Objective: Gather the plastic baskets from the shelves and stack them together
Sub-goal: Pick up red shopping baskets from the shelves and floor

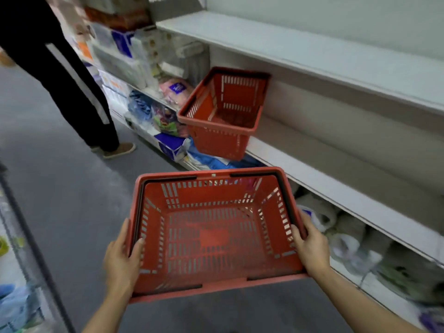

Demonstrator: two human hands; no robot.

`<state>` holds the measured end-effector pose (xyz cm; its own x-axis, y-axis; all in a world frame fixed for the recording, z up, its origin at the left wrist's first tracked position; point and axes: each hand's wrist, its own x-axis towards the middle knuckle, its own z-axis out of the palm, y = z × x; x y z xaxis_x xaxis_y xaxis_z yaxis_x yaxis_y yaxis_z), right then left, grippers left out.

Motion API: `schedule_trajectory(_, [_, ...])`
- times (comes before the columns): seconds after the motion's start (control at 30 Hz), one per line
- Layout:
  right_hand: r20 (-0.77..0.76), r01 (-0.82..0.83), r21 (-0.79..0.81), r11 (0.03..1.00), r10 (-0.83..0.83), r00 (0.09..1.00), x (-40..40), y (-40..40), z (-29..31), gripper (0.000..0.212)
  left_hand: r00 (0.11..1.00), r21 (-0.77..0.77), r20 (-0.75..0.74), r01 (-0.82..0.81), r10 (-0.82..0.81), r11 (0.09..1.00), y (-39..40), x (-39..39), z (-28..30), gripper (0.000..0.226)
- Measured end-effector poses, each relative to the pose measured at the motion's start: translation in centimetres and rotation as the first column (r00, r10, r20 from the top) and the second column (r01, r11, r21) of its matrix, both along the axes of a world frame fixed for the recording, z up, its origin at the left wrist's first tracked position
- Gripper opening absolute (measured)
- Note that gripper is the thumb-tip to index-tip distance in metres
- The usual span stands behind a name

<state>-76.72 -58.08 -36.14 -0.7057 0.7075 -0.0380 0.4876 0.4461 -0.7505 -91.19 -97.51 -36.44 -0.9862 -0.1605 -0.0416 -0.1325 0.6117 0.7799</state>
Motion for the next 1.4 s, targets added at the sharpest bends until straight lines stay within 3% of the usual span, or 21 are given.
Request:
schedule_trajectory(0.43, [-0.246, 0.216, 0.021, 0.976, -0.204, 0.948, 18.4, 5.6, 17.7, 0.043, 0.966, 0.072, -0.193, 0.188, -0.171, 0.980, 10.0, 11.8, 19.0, 0.062])
schedule_trajectory(0.6, [-0.333, 0.268, 0.026, 0.963, -0.245, 0.911, 24.9, 10.1, 21.5, 0.043, 0.945, 0.088, -0.228, 0.260, -0.234, 0.962, 15.1, 16.3, 23.5, 0.064])
schedule_trajectory(1.0, [-0.507, 0.334, 0.073, 0.940, -0.253, 0.824, 42.0, 19.7, 30.9, 0.043, 0.895, 0.143, -0.391, 0.289, -0.214, 0.947, 27.0, 32.1, 32.5, 0.058])
schedule_trajectory(1.4, [-0.712, 0.510, 0.115, 0.853, -0.287, 0.641, 49.0, 26.6, 42.7, 0.044, 0.763, 0.214, -0.578, 0.483, -0.288, 0.849, 38.3, 33.0, 44.8, 0.060])
